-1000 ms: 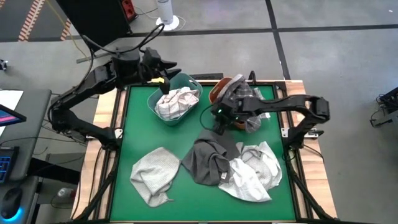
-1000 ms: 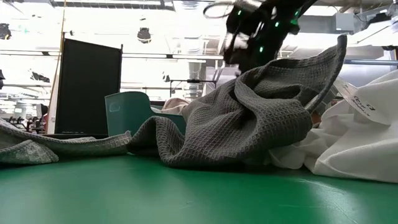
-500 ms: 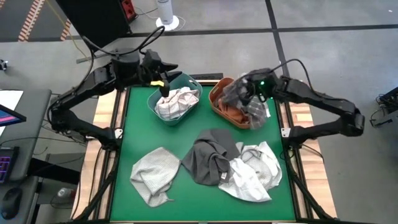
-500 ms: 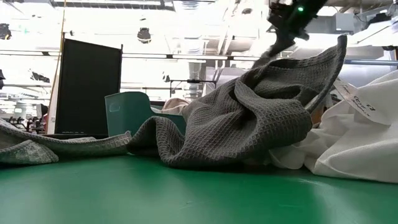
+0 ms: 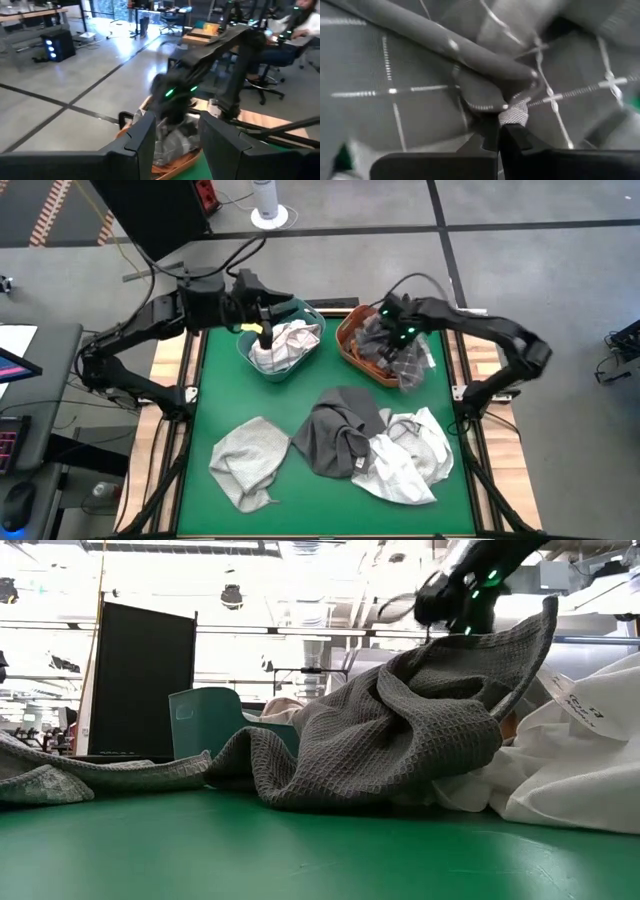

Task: Sort towels by color in basket
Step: Put the gray patterned towel into the orange bin

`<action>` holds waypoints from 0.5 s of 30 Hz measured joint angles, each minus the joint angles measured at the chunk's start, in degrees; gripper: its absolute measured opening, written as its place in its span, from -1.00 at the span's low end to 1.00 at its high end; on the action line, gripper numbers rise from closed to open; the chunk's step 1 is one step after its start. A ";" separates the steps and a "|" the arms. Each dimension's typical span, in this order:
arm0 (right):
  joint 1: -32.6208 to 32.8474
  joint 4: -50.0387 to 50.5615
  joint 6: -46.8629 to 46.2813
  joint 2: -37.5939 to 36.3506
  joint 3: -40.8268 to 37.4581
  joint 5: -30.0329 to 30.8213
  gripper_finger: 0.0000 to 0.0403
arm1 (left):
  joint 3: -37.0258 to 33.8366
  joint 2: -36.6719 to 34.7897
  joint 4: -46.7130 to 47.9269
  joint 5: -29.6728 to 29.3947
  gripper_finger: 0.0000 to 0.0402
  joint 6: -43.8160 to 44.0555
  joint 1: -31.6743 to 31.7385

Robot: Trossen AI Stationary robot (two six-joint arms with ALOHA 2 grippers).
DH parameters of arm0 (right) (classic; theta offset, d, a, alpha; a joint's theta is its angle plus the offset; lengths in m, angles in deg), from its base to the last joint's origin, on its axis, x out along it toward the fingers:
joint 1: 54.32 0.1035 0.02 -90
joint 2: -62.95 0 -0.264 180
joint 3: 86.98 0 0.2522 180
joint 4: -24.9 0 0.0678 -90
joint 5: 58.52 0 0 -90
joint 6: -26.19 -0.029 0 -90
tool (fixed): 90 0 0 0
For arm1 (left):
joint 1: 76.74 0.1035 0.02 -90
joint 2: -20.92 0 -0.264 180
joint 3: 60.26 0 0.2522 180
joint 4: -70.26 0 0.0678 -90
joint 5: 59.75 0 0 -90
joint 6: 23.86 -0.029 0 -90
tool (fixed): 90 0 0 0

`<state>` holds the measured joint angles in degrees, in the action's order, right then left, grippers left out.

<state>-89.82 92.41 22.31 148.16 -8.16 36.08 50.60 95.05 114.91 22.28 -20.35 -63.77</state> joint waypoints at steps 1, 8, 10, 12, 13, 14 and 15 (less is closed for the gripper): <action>0.29 -0.41 0.58 2.16 0.00 0.00 -0.88 | 0.00 0.00 0.22 -0.02 -0.31 0.00 -0.54; 2.38 -1.39 2.74 13.19 0.23 0.17 -0.86 | 0.00 0.00 7.25 -2.58 -0.31 1.27 -2.47; 2.42 -0.57 2.91 14.52 0.33 0.28 -0.86 | 0.00 0.00 10.07 -2.62 -0.31 2.48 -2.47; 2.36 0.22 2.98 14.90 0.36 0.26 -0.84 | 0.00 0.00 11.88 -2.65 -0.31 3.26 -2.47; 2.29 0.55 3.05 14.62 0.39 0.24 -0.82 | 0.00 0.00 12.39 -2.74 -0.31 3.30 -2.47; 2.00 0.96 3.07 14.16 0.62 0.24 -0.80 | 0.00 0.00 12.55 -2.85 -0.31 3.27 -2.47; 1.75 1.64 3.08 13.62 0.89 0.20 -0.77 | 0.00 0.00 12.52 -2.99 -0.31 3.15 -2.47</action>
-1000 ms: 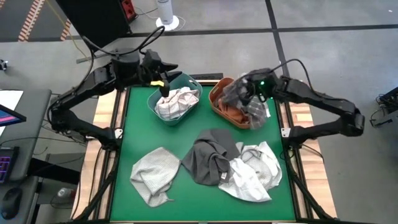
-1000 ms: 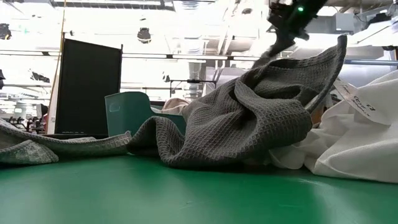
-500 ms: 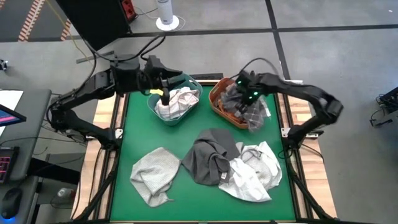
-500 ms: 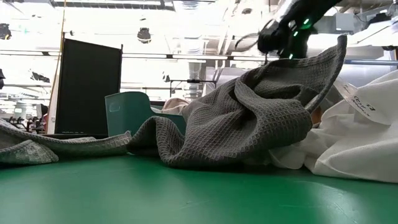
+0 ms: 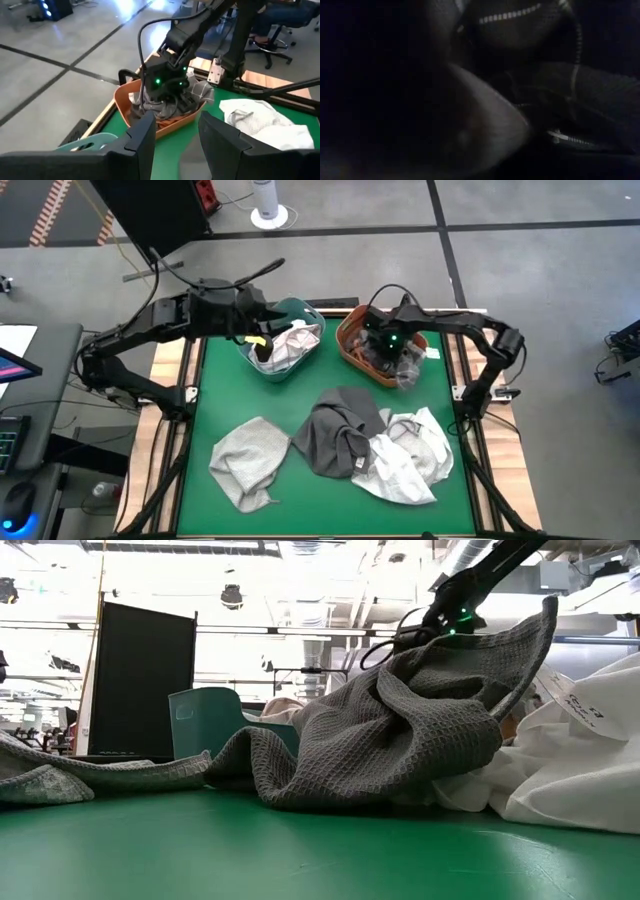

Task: Sort towels by color in basket
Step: Put the gray patterned towel into the orange bin

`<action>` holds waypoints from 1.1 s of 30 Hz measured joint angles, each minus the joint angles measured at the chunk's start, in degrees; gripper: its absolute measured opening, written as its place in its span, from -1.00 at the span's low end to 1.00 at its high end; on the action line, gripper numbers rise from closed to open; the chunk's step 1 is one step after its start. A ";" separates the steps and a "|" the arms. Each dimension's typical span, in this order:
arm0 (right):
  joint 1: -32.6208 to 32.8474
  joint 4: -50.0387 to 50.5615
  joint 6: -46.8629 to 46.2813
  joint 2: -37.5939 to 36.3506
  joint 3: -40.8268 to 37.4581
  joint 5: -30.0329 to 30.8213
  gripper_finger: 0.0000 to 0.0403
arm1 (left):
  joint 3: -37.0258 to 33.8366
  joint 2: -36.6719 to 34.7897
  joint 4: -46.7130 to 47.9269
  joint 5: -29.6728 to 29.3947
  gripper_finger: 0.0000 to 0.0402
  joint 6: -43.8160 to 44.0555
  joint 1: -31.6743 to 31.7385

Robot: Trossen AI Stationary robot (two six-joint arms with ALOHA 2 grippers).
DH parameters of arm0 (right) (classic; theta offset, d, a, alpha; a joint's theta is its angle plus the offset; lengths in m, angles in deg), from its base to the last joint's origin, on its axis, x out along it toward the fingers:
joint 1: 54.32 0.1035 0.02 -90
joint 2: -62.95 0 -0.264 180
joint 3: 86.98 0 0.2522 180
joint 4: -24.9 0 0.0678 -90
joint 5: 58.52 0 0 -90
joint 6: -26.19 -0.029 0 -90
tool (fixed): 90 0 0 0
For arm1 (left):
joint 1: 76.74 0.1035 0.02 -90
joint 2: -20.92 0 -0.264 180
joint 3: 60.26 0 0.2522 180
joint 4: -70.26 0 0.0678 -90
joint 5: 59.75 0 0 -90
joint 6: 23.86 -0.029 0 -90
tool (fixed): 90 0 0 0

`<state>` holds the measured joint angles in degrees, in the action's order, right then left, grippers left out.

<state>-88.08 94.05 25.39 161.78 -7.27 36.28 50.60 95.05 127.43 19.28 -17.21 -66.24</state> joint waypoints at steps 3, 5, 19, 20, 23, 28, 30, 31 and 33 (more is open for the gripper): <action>-1.23 2.43 0.02 -2.51 1.89 -0.50 -0.68 | 0.00 0.00 -0.75 -0.80 -0.31 -1.23 0.00; -2.25 3.96 0.78 -4.95 3.68 -0.59 -0.60 | 0.00 0.00 -1.24 -1.50 -0.31 -2.16 0.02; -5.28 21.76 -3.07 -17.23 10.74 -3.03 0.29 | 0.00 0.00 -1.63 -1.77 -0.31 -2.69 0.02; -4.44 23.03 -3.51 -17.69 10.50 -3.37 0.32 | 0.00 0.00 -1.65 -1.77 -0.31 -2.75 0.02; -1.68 27.03 -4.02 -18.16 9.50 -5.49 0.34 | 0.00 0.00 -1.82 -1.77 -0.31 -3.17 0.02; 3.58 26.81 -7.11 -18.21 7.55 -9.03 0.34 | 0.00 0.00 -1.83 -1.75 -0.31 -3.19 0.02; 5.60 25.39 -7.82 -18.08 7.53 -8.82 0.34 | 0.00 0.00 -1.83 -1.75 -0.31 -3.19 0.02; 6.40 24.48 -8.10 -18.08 7.53 -8.26 0.34 | 0.00 0.00 -1.82 -1.75 -0.31 -3.19 0.02; 7.69 23.14 -8.17 -17.81 7.53 -6.79 0.34 | 0.00 0.00 -1.83 -1.75 -0.31 -3.20 0.02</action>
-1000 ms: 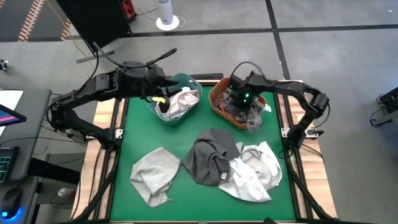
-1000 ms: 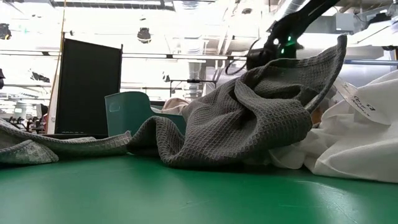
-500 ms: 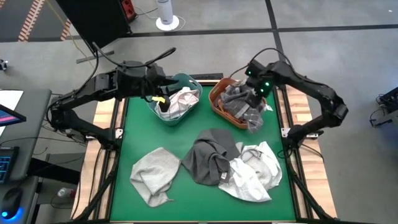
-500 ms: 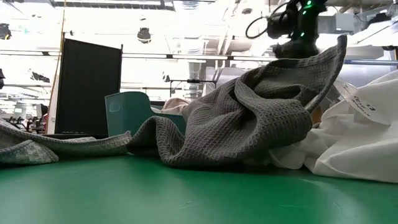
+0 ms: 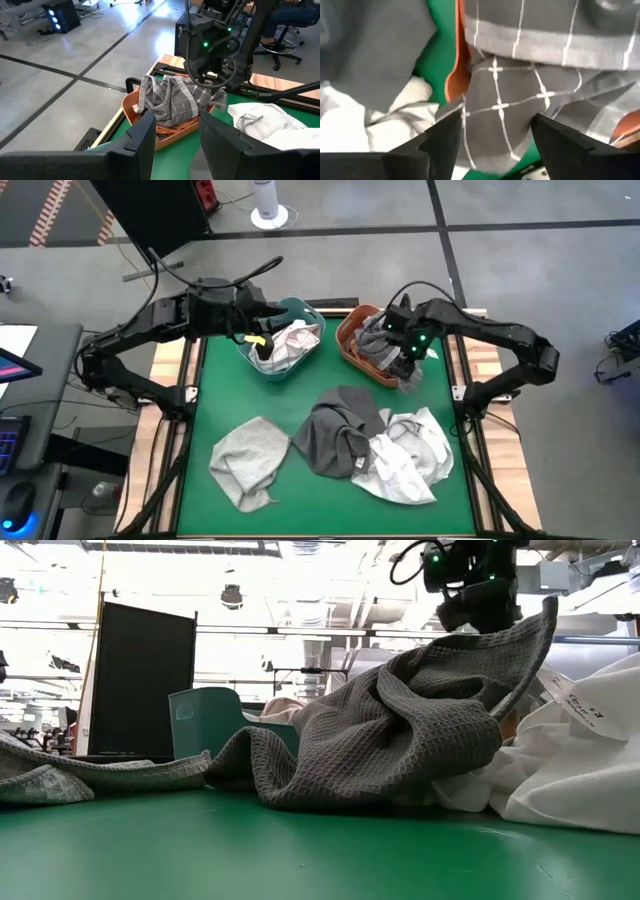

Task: Sort towels by color in basket
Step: Put the gray patterned towel into the orange bin

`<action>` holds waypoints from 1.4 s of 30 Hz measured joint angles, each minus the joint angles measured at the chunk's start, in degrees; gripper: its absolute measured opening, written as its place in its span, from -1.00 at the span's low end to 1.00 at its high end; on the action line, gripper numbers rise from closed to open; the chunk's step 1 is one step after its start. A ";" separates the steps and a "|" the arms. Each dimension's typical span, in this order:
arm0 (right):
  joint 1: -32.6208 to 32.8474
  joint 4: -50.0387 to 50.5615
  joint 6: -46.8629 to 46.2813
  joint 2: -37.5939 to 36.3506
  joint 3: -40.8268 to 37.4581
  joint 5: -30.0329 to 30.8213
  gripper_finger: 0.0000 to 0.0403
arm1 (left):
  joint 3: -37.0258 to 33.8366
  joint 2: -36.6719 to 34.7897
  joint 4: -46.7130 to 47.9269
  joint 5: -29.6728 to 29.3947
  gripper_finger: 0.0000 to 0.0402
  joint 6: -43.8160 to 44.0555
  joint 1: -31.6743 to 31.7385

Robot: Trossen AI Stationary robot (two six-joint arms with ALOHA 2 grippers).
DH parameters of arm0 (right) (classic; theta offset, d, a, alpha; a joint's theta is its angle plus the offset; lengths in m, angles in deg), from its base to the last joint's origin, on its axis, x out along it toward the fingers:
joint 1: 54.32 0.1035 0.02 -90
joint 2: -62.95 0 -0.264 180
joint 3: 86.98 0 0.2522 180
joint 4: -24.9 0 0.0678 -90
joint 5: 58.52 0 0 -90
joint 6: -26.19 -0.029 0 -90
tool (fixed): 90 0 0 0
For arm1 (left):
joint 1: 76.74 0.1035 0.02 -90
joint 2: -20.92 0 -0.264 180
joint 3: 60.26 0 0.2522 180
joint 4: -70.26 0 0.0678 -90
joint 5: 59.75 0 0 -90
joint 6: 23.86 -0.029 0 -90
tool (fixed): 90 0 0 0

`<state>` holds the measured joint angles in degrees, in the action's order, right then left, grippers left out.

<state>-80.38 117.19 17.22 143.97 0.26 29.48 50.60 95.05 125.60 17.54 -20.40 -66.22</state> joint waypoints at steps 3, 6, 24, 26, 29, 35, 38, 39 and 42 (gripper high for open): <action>1.43 1.00 0.19 1.70 0.00 2.98 0.33 | 0.00 0.00 0.00 0.00 -0.31 -0.01 0.00; 2.51 2.24 0.43 4.14 0.00 4.29 0.28 | 0.00 0.00 0.00 0.02 -0.31 0.01 0.00; 0.79 2.42 3.08 4.36 0.54 1.78 -0.89 | 0.00 0.00 0.08 0.20 -0.31 0.64 0.00; -0.15 -0.10 2.24 0.95 1.32 1.20 -0.91 | 0.00 0.00 0.08 0.20 -0.31 0.19 0.00; -2.56 -5.82 -0.30 -4.31 2.01 0.17 -0.92 | 0.00 0.00 -0.16 0.17 -0.31 -0.48 0.00; -7.41 -12.58 -0.90 -9.14 2.03 4.81 -0.92 | 0.00 0.00 -2.32 0.15 -0.31 -1.54 0.00; -7.89 -13.78 3.07 -8.40 0.05 8.23 -0.92 | 0.00 0.00 -2.75 0.06 -0.31 -1.69 0.00; -7.85 -14.13 3.85 -7.82 -1.10 8.41 -0.92 | 0.00 0.00 -2.70 0.02 -0.31 -1.51 0.00; -7.55 -17.50 4.34 -5.84 -5.33 8.39 -0.91 | 0.00 0.00 -2.39 0.01 -0.31 -1.03 0.00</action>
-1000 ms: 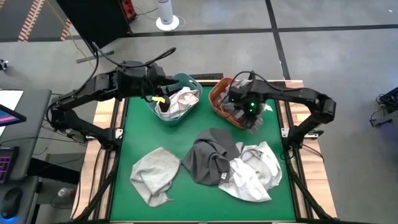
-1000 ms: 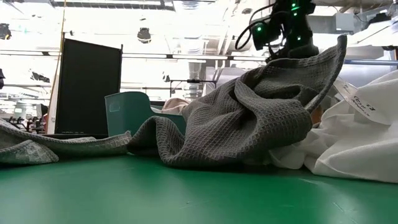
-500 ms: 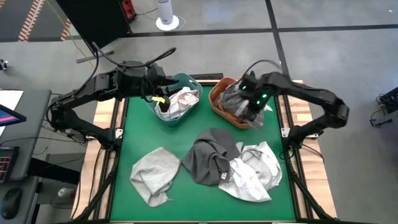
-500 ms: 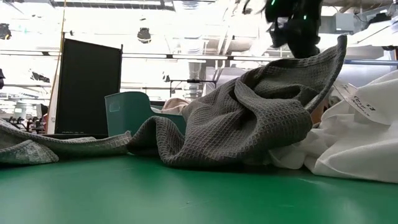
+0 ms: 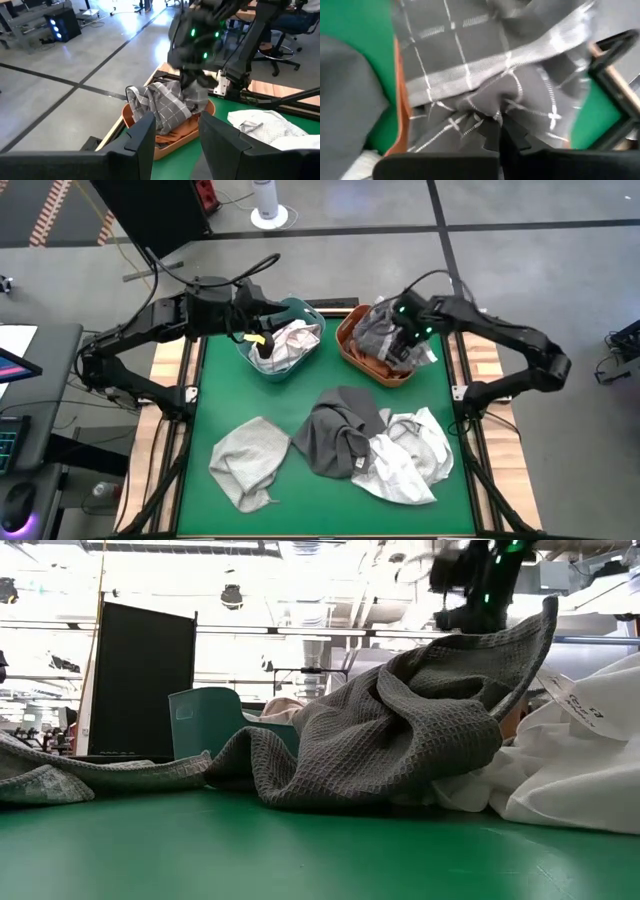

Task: Sort towels by color in basket
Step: Put the gray patterned towel into the orange bin

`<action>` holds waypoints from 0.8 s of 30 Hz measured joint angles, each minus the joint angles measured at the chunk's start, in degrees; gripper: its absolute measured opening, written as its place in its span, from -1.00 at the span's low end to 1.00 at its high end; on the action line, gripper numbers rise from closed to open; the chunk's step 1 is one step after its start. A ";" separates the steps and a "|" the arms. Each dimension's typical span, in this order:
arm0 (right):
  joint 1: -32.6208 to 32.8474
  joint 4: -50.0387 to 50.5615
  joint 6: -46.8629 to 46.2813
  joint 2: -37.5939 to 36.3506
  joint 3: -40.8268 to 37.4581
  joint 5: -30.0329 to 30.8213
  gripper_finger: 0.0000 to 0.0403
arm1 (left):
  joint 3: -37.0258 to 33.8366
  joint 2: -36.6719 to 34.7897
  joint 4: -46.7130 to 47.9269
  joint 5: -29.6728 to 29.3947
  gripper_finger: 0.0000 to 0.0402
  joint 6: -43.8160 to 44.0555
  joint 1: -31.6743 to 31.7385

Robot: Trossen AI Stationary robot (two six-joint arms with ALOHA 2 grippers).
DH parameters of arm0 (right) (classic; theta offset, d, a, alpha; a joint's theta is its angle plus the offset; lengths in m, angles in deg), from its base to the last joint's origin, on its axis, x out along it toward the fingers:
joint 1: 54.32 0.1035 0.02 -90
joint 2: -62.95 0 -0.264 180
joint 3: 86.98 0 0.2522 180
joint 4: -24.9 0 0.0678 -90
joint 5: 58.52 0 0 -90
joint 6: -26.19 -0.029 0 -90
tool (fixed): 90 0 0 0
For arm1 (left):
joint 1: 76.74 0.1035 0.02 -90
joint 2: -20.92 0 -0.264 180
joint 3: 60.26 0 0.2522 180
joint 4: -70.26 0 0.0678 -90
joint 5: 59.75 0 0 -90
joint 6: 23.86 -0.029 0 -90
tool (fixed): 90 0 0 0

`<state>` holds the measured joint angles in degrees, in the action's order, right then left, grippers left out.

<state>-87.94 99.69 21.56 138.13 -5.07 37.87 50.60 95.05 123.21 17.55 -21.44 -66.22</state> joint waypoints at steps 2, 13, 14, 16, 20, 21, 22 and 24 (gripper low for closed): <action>0.43 -1.78 -0.01 1.84 -3.06 -0.06 -0.91 | 0.00 0.00 0.01 0.01 -0.31 0.18 0.00; 3.75 -4.30 -0.92 14.73 -8.88 -0.28 -0.77 | 0.00 0.00 0.03 0.03 -0.31 0.21 0.00; 3.75 -4.28 -0.89 15.30 -8.88 -0.47 -0.73 | 0.00 0.00 0.03 0.03 -0.31 0.21 0.00; 3.70 -4.02 -0.39 15.76 -8.76 -0.66 -0.64 | 0.00 0.00 0.05 0.03 -0.31 0.21 0.00; 2.63 -0.74 0.81 14.79 -7.11 -1.04 -0.43 | 0.00 0.00 0.07 0.03 -0.31 0.19 0.00; 2.20 0.44 1.25 14.07 -6.41 -1.17 -0.38 | 0.00 0.00 0.09 0.05 -0.31 0.16 0.00; 1.76 1.59 1.67 13.20 -5.61 -1.29 -0.31 | 0.00 0.00 0.10 0.05 -0.31 -0.03 0.00; 0.97 3.13 2.62 11.32 -4.21 -1.68 -0.18 | 0.00 0.00 0.07 0.05 -0.31 -0.60 0.00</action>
<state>-86.97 102.82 24.19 149.45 -9.28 36.19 50.60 95.05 123.28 17.60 -22.04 -66.22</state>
